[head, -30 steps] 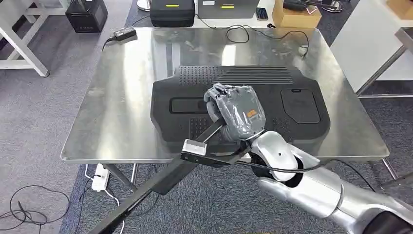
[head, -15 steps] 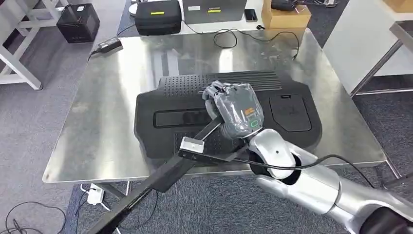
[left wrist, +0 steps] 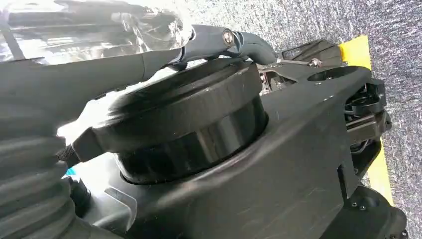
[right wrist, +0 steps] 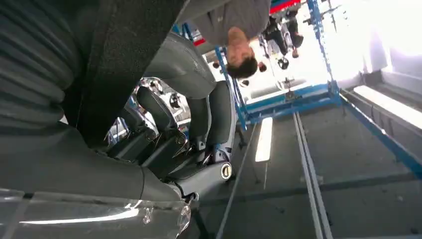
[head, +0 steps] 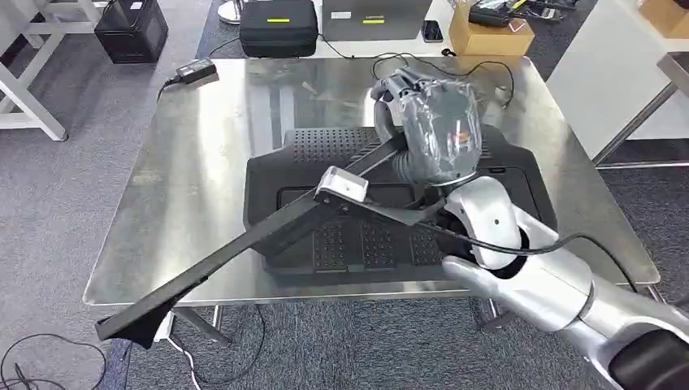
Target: Take the parts from the cabinet and place them on the table.
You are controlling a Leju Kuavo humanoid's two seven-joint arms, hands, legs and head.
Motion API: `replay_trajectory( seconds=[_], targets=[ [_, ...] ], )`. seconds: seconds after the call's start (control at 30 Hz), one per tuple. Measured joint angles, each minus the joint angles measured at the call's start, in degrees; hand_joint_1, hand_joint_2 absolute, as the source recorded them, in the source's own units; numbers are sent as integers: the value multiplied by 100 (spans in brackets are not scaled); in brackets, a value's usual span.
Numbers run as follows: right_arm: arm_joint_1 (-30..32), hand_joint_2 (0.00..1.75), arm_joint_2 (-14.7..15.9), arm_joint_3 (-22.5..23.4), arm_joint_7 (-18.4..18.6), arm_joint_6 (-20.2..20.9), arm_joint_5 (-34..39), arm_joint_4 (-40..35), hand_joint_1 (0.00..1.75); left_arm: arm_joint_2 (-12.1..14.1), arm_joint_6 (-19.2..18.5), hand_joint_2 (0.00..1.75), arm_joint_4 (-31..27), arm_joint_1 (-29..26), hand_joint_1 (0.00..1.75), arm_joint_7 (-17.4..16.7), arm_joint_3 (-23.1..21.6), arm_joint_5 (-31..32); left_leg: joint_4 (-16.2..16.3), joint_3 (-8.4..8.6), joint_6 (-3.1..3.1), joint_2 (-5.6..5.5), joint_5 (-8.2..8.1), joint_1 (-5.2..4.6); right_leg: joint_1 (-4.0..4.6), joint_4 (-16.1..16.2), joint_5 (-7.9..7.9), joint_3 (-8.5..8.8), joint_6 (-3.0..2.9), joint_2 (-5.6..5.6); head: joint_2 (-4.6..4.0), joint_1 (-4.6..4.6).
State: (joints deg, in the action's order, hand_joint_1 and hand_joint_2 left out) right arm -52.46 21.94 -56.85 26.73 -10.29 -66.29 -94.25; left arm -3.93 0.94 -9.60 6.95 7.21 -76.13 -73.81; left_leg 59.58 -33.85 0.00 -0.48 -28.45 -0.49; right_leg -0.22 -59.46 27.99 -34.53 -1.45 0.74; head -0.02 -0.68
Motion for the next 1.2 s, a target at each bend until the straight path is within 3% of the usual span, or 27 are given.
replay_trajectory(
  seconds=[0.13,0.3,0.5,0.9,1.2],
  targets=[
    [-225,175,-4,79,-6,-30,109,116,175,0,-2,175,0,4,0,9,0,15,0,1,25,-1,-10,0,0,28,-5,13,51,-3,0,-68],
    [-415,175,-61,81,-87,-138,297,391,175,0,-2,175,0,7,0,17,0,54,-2,3,33,-4,-15,0,0,35,-1,16,109,-6,0,-59],
    [-610,175,-273,70,-214,-219,518,987,175,0,-2,175,0,9,0,17,0,83,-31,34,33,-5,-14,0,1,38,-1,27,113,-7,0,-39],
    [-1447,175,-1181,-120,-313,-527,1233,3292,175,0,28,175,-2,28,0,-28,0,173,-91,79,21,-11,3,1,0,38,1,40,109,-16,0,-33],
    [-1819,175,-1764,-282,35,-509,1195,4751,175,-28,157,175,-11,26,0,-24,0,120,-104,87,18,-11,5,1,2,38,5,40,104,-15,0,-9]
  ],
)
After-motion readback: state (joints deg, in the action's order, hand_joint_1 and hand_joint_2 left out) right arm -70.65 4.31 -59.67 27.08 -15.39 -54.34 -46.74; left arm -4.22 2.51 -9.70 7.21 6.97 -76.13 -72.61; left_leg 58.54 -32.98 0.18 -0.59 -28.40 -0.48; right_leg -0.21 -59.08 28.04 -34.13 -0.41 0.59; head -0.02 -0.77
